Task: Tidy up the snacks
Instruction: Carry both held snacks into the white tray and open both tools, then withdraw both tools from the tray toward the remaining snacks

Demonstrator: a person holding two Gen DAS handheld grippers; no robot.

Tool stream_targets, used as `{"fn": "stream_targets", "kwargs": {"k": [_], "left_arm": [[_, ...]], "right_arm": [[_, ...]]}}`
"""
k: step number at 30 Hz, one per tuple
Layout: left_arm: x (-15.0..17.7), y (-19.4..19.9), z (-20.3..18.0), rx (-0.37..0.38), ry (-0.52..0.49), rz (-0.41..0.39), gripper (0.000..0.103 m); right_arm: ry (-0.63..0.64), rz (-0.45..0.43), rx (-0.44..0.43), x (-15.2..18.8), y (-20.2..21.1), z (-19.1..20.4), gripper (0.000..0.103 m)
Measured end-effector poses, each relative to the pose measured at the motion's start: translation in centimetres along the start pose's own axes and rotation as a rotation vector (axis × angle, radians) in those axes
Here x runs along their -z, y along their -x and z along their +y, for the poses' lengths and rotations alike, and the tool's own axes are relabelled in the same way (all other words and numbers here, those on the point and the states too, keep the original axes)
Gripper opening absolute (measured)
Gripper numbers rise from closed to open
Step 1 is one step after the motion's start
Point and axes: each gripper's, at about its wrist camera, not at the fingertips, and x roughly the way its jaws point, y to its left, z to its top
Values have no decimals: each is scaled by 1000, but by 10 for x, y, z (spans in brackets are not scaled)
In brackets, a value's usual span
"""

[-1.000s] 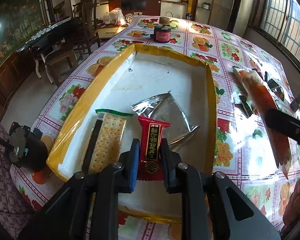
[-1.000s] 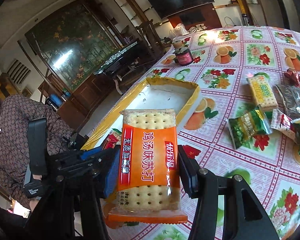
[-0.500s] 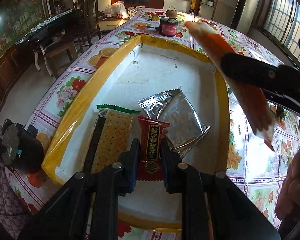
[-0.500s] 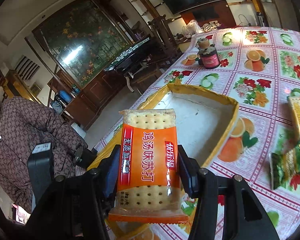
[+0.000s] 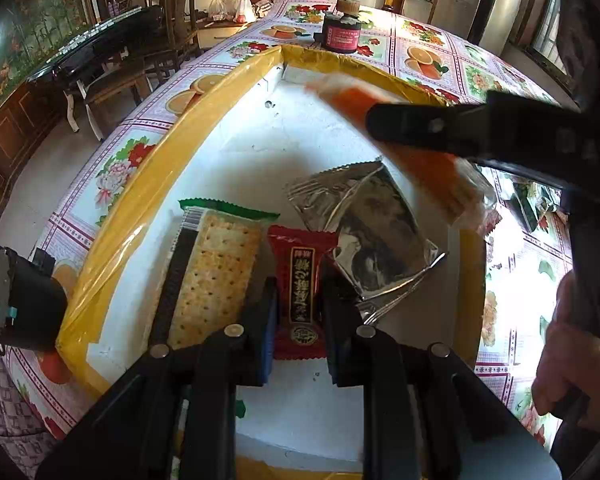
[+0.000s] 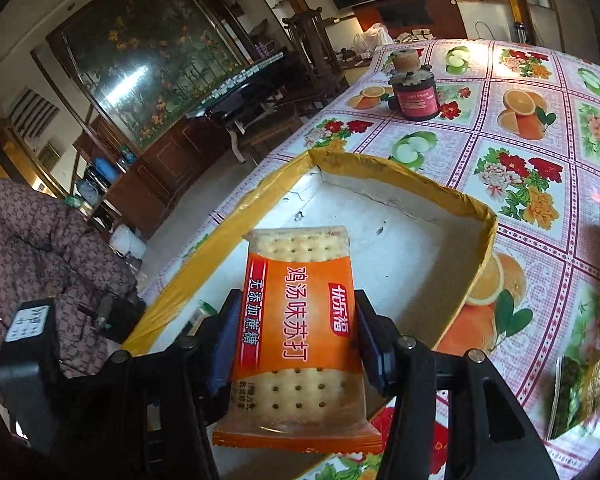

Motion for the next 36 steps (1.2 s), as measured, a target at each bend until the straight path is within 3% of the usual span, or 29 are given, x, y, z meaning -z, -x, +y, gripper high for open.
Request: {"fn": "stream_targets", "kwargs": {"k": [11, 15, 19, 36], "left_arm": [[-2, -1, -2, -12, -4, 5, 28], [-2, 6, -2, -21, -1, -10, 66], [-2, 21, -7, -47, -10, -64, 81], [7, 44, -48, -37, -77, -101, 83]], "right_arm": [[23, 30, 44, 2, -13, -2, 55], [-17, -16, 38, 0, 4, -5, 64], [-60, -83, 26, 4, 32, -11, 68], [-215, -241, 100, 66, 128, -62, 71]]}}
